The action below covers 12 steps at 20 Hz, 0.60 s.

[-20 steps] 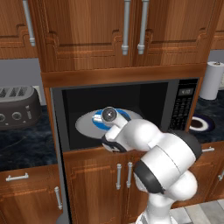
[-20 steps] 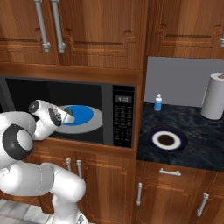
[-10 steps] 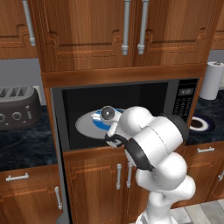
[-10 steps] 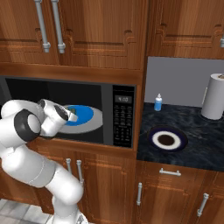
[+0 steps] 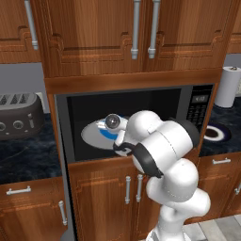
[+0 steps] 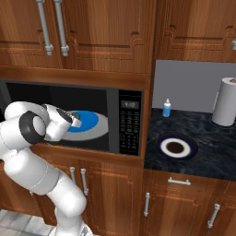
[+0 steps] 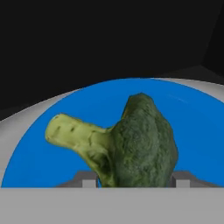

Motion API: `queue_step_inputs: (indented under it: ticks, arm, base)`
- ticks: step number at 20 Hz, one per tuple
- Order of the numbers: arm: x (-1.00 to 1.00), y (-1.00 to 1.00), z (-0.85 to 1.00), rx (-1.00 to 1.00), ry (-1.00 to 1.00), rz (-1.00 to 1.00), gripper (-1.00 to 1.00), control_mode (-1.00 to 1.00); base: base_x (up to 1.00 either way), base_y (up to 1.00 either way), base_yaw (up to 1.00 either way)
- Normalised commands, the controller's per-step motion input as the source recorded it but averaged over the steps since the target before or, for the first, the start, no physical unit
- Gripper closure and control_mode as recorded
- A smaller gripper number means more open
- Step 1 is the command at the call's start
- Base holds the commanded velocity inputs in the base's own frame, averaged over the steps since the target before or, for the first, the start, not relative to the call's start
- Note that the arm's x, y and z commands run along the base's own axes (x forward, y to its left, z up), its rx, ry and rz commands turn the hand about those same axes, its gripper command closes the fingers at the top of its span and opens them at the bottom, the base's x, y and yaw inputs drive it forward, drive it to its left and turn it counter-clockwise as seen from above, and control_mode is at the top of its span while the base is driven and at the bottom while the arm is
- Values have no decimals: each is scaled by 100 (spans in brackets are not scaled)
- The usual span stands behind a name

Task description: Pick the broccoli from the counter and place it in the microwave.

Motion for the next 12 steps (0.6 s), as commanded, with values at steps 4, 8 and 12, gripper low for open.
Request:
queue_step_inputs:
  ticks: [4,8,12]
  arm:
    - [-9,-8,-3,0,0,0,-100,-100]
    - [-21,-27,0,0,0,0,-100,-100]
    - [-18,-17,1,0,0,0,-100,-100]
  base:
    - [0,0,0]
    - [0,0,0]
    - [0,0,0]
